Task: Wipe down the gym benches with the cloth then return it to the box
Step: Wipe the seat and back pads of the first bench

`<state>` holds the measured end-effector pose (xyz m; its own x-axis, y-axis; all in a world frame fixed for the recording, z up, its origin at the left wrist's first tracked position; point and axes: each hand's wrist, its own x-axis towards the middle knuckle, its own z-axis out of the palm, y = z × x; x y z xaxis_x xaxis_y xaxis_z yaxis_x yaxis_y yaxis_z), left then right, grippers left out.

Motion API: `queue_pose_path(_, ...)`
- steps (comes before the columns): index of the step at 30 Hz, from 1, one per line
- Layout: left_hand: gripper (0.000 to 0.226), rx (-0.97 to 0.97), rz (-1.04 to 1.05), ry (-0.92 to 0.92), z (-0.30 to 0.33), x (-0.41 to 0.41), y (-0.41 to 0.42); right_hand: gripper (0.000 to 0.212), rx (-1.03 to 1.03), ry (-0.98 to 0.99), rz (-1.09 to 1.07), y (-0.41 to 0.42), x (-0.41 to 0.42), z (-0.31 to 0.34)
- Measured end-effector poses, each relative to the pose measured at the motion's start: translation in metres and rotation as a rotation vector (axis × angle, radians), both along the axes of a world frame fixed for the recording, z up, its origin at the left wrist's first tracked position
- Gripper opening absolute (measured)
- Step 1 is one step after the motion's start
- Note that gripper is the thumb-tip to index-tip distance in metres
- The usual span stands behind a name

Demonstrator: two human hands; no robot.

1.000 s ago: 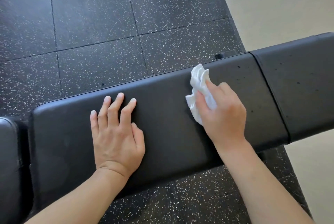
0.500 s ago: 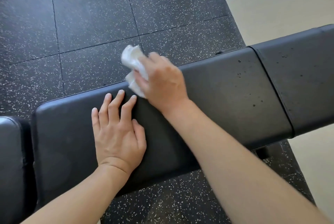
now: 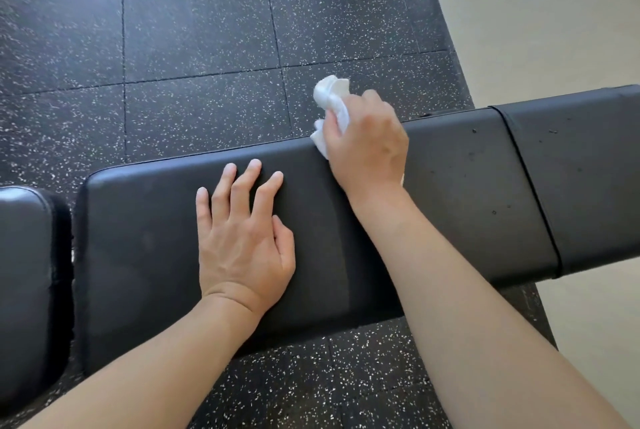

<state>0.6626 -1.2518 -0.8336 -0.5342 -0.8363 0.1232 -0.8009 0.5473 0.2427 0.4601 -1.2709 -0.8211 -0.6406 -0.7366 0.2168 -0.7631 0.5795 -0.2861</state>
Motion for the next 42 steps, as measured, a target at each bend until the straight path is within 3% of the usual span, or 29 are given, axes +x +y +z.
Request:
queue_pose_path(4,0.055,0.009,0.007,0.010,0.000,0.001,0.001,0.032,-0.032,-0.052,0.049,0.003,0.021,0.000)
queue_pose_path(9,0.054,0.003,0.009,0.029,0.001,0.000,0.002,0.030,-0.226,-0.197,0.156,0.051,0.042,0.001)
queue_pose_path(18,0.055,0.003,0.012,0.037,0.001,0.000,0.003,0.035,-0.225,-0.087,0.423,0.198,0.057,-0.011)
queue_pose_path(20,0.055,0.002,0.010,0.032,0.001,0.000,0.003,0.033,-0.223,-0.031,0.426,0.183,0.047,-0.010)
queue_pose_path(23,0.054,0.001,0.010,0.024,0.000,0.000,0.002,0.024,-0.212,0.012,0.253,0.123,0.028,-0.006)
queue_pose_path(28,0.056,0.007,0.016,0.025,0.003,-0.001,0.003,0.029,-0.159,-0.110,0.095,0.018,0.010,-0.001)
queue_pose_path(31,0.055,0.013,0.017,0.017,0.003,-0.001,0.003,0.034,-0.139,-0.134,0.108,0.008,0.022,-0.001)
queue_pose_path(38,0.056,0.032,0.016,0.020,0.005,-0.001,0.003,0.037,-0.147,-0.056,0.404,0.135,0.061,-0.006)
queue_pose_path(42,0.056,0.021,0.013,0.011,0.004,-0.001,0.003,0.032,-0.184,0.007,0.355,0.194,0.021,-0.010)
